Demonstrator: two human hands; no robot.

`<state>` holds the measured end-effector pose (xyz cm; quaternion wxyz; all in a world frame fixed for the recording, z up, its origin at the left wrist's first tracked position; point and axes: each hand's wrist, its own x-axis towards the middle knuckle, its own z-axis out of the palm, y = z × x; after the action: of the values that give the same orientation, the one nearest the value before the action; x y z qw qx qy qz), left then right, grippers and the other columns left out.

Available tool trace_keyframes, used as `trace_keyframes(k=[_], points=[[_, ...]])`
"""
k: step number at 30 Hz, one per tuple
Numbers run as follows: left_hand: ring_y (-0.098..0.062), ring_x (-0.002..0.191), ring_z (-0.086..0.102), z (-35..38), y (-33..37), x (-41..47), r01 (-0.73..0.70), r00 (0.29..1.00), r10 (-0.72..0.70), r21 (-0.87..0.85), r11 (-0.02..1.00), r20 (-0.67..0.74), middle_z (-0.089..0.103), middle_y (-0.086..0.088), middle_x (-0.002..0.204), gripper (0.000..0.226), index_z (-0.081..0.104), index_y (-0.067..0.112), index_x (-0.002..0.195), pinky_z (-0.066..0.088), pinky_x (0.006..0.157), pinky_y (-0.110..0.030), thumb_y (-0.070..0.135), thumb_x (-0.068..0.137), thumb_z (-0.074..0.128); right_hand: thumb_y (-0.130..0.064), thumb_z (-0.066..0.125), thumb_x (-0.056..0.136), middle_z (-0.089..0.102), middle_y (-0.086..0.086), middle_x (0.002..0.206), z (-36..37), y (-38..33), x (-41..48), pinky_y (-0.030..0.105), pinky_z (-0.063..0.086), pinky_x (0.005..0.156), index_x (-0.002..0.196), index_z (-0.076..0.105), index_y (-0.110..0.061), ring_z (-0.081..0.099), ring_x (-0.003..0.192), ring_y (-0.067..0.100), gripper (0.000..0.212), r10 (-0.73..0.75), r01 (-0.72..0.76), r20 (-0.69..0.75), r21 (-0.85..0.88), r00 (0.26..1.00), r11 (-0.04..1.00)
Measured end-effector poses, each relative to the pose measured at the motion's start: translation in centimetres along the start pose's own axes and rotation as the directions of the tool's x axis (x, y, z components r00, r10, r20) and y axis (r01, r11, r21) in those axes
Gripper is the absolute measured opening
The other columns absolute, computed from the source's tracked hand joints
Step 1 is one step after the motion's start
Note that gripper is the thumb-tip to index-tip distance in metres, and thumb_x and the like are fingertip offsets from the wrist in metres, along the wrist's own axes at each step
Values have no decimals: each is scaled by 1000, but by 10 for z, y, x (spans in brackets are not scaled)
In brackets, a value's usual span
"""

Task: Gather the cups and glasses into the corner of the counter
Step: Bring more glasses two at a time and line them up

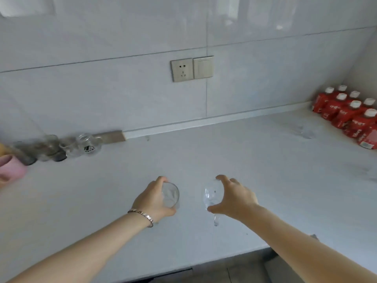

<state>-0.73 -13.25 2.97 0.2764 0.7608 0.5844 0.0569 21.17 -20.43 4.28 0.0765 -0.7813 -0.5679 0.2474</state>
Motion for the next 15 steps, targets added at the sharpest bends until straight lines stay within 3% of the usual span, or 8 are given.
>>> trace_keyframes(k=[4,9,15], points=[[-22,85,67,-51,-99,-16,166,984,-170,-75,983,-49,45,11,107,78,33,39,115,58,70,-33,47,48,72,-49,72,61,51,-3,121,32,-97,27,24,39,70,137,28,-35,60,101,20,89,-140,147,96,-70,985,987],[-23,74,68,-116,-226,-22,319,944,-326,-121,940,-43,51,5,106,70,36,34,107,56,64,-32,40,48,73,-50,73,61,51,-3,119,80,-220,63,25,40,72,138,28,-35,59,102,19,90,-244,267,173,-124,954,956],[-22,87,62,-186,-361,0,390,918,-392,-53,919,-55,47,3,111,75,34,29,119,50,69,-27,36,56,74,-52,72,61,51,-4,120,144,-354,107,26,41,77,138,27,-36,59,105,19,90,-300,331,215,-123,929,936]])
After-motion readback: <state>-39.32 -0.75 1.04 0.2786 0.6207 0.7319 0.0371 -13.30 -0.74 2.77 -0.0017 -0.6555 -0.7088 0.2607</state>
